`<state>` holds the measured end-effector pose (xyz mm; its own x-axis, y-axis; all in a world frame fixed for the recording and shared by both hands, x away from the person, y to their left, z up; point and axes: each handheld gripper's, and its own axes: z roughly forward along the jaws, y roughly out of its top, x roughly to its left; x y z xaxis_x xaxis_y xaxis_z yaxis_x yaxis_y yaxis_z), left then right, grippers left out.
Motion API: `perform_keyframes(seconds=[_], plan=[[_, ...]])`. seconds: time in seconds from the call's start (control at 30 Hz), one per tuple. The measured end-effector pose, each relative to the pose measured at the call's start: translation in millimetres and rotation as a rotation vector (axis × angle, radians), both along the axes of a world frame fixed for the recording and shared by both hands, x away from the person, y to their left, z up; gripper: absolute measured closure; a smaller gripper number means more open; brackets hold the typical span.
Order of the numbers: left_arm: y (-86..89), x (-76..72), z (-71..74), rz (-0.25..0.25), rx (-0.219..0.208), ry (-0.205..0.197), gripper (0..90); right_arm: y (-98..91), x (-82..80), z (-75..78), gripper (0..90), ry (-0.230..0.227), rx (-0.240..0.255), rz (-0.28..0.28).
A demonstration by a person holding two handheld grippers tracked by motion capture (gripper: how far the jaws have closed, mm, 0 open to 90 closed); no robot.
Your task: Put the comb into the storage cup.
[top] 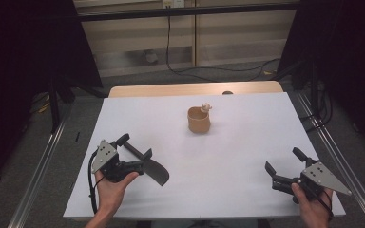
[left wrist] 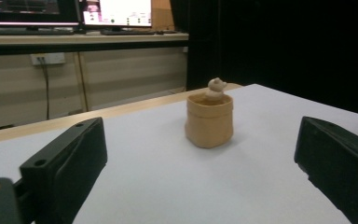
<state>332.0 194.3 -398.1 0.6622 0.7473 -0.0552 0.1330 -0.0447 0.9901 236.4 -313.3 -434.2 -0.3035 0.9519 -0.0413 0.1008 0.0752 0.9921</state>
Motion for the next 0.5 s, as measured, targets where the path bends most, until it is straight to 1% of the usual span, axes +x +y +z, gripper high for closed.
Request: perform_keyframes(seconds=[0.03,0.1,0.13,0.2,0.23,0.27,0.33,0.37,0.4,0.47,0.5], plan=[[-1.1,2.5,0.0,-0.007,0.000,0.005,1.8,0.0,0.1,0.0,0.0,0.001,-0.001,-0.001],[-2.4,3.9,0.2,-0.003,0.003,0.001,3.3,0.4,0.5,-0.4,0.0,0.007,-0.002,0.001],[-3.1,6.6,1.3,-0.010,0.017,-0.012,3.9,0.8,0.6,-0.4,0.0,0.005,-0.001,0.002],[-5.7,13.1,3.3,-0.007,0.025,-0.020,3.7,1.3,0.4,-0.2,0.0,0.004,-0.003,0.004],[-7.5,16.2,3.6,-0.009,0.010,-0.018,3.3,1.3,0.4,-0.2,0.0,0.005,-0.002,0.004],[-9.9,20.1,3.0,-0.009,0.018,-0.024,3.5,1.1,0.4,-0.2,0.0,0.002,-0.003,0.006],[-11.2,21.0,1.5,-0.008,0.012,-0.022,3.8,0.6,-0.1,0.0,0.0,0.001,-0.004,-0.001],[-11.8,21.4,-0.5,-0.015,0.014,-0.014,4.5,0.2,0.0,-0.2,0.0,0.002,-0.003,0.000],[-12.4,20.2,-4.9,-0.014,0.023,-0.014,5.7,-0.3,0.1,-0.2,0.0,0.004,-0.003,0.001],[-12.3,19.4,-6.8,-0.013,0.017,-0.010,7.2,-0.4,0.2,-0.3,0.0,0.003,-0.003,-0.001],[-11.0,18.1,-9.3,-0.021,0.004,0.000,9.4,-0.5,-0.1,-0.1,0.0,0.001,-0.004,0.001]])
